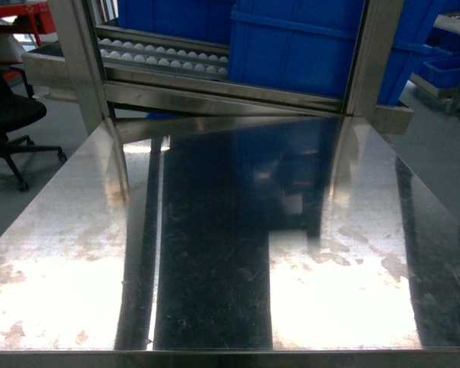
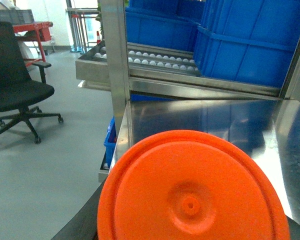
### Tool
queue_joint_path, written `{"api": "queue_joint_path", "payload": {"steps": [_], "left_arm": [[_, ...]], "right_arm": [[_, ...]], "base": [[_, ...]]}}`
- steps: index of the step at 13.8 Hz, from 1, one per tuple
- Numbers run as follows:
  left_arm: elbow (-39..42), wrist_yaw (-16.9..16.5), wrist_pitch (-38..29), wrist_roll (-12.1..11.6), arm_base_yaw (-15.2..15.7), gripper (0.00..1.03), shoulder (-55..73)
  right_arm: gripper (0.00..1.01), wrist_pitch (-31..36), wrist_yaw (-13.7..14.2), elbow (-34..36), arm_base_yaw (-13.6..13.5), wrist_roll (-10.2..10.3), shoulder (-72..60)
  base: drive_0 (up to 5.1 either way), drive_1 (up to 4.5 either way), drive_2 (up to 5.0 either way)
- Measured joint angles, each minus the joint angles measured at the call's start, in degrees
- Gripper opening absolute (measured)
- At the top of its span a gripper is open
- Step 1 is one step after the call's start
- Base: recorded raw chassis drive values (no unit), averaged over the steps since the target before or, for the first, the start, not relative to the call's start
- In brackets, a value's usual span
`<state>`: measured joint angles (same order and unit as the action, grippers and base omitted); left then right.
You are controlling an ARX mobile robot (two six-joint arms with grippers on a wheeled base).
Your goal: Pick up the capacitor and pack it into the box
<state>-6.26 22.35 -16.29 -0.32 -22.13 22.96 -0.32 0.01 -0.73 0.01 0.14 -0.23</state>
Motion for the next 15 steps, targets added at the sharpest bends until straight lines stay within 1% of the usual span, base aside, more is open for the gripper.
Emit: {"api": "queue_joint_path", "payload": {"steps": [2, 4, 7, 8, 9, 10, 11, 15], "left_arm": [[1.86, -5.79, 2.82, 0.0, 5.9, 0.44, -4.46], [2.89, -10.05, 4.76, 0.02, 10.21, 0.44, -7.69], [3.91, -15.56, 7.48, 0.0, 15.21, 0.44, -11.52], [5.05, -21.09, 7.15, 0.02, 20.65, 0.44, -13.25], [5.49, -21.18, 16.39, 0.11, 22.75, 0.44, -19.52], [5.42, -22.25, 15.34, 0.13, 22.1, 0.44, -22.29], [5.49, -22.45, 17.0, 0.13, 21.97, 0.44, -22.34], [5.49, -22.32, 16.63, 0.15, 22.01, 0.44, -22.34]], "right_arm": [[0.98, 0.0, 0.02, 0.0, 0.0, 0.0, 0.0], [0.98, 0.0, 0.02, 0.0, 0.0, 0.0, 0.0], [0.98, 0.0, 0.0, 0.0, 0.0, 0.0, 0.0], [0.98, 0.02, -0.02, 0.0, 0.0, 0.0, 0.0], [0.98, -0.02, 0.07, 0.0, 0.0, 0.02, 0.0], [0.98, 0.02, 0.04, 0.0, 0.0, 0.0, 0.0], [0.98, 0.0, 0.04, 0.0, 0.0, 0.0, 0.0], [0.98, 0.0, 0.0, 0.0, 0.0, 0.0, 0.0]], "base": [[0.0, 0.0, 0.0], [0.0, 0.0, 0.0], [0.0, 0.0, 0.0], [0.0, 0.0, 0.0], [0.0, 0.0, 0.0], [0.0, 0.0, 0.0], [0.0, 0.0, 0.0], [0.0, 0.0, 0.0]]}}
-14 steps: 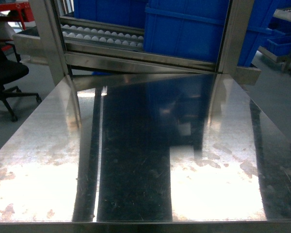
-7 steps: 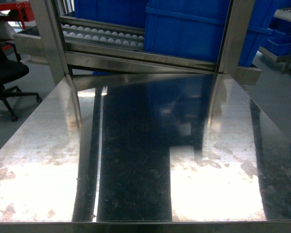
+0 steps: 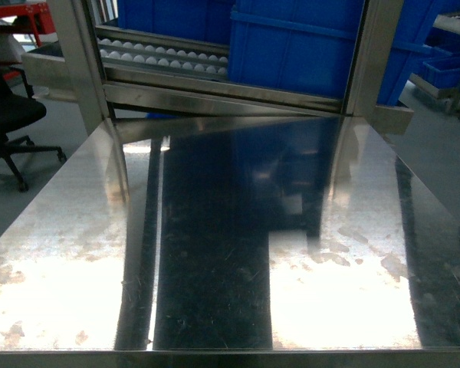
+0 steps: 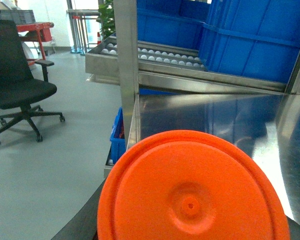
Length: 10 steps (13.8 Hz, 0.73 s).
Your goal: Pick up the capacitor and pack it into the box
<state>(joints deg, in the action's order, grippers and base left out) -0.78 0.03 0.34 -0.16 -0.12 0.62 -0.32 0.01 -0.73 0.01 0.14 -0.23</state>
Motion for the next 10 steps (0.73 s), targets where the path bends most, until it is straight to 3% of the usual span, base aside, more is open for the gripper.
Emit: {"api": "queue_joint_path", "payload": {"steps": [10], "left_arm": [[0.0, -0.02, 0.04, 0.0, 0.0, 0.44, 0.0]], "right_arm": [[0.98, 0.0, 0.0, 0.0, 0.0, 0.0, 0.0]], "base": [[0.0, 0.0, 0.0]]}}
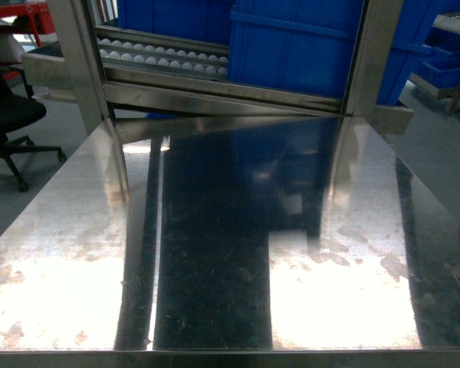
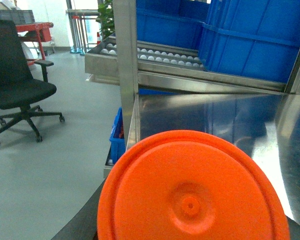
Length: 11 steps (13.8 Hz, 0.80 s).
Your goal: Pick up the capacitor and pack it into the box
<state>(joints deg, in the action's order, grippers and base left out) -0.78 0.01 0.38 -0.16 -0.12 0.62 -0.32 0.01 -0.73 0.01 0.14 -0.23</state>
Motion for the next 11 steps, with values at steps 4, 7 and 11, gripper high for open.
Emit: {"api": "queue_joint_path", "payload": {"steps": [4, 7, 11], "left_arm": [[0.0, 0.0, -0.02, 0.0, 0.0, 0.44, 0.0], [0.0, 0.0, -0.17, 0.0, 0.0, 0.44, 0.0], [0.0, 0.0, -0.11, -0.02, 0.0, 0.44, 0.0]], "right_arm": [[0.98, 0.0, 0.0, 0.0, 0.0, 0.0, 0.0], [0.98, 0.17, 0.0, 0.0, 0.0, 0.0, 0.0], [0.98, 0.07, 0.0, 0.0, 0.0, 0.0, 0.0]], "base": [[0.0, 0.0, 0.0], [0.0, 0.0, 0.0], [0.0, 0.0, 0.0]]}}
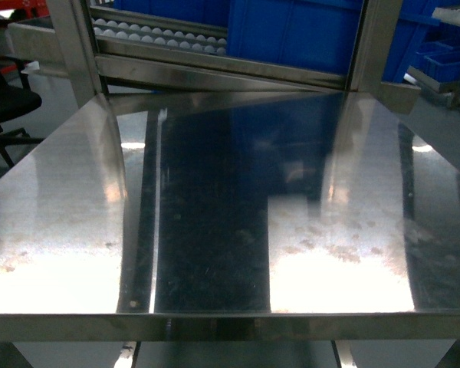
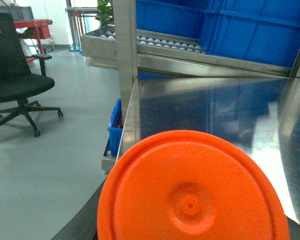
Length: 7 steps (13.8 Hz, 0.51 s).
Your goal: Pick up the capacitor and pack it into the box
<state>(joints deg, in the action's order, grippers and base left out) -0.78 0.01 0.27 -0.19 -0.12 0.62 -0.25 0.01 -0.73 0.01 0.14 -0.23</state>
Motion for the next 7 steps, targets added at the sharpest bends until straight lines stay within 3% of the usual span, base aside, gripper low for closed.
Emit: {"api": "queue_joint_path", "payload": {"steps": [7], "left_arm": [[0.0, 0.0, 0.13, 0.02, 0.0, 0.44, 0.0]], "right_arm": [[0.98, -0.09, 0.04, 0.0, 0.0, 0.04, 0.0]], "base": [[0.0, 0.0, 0.0]]}}
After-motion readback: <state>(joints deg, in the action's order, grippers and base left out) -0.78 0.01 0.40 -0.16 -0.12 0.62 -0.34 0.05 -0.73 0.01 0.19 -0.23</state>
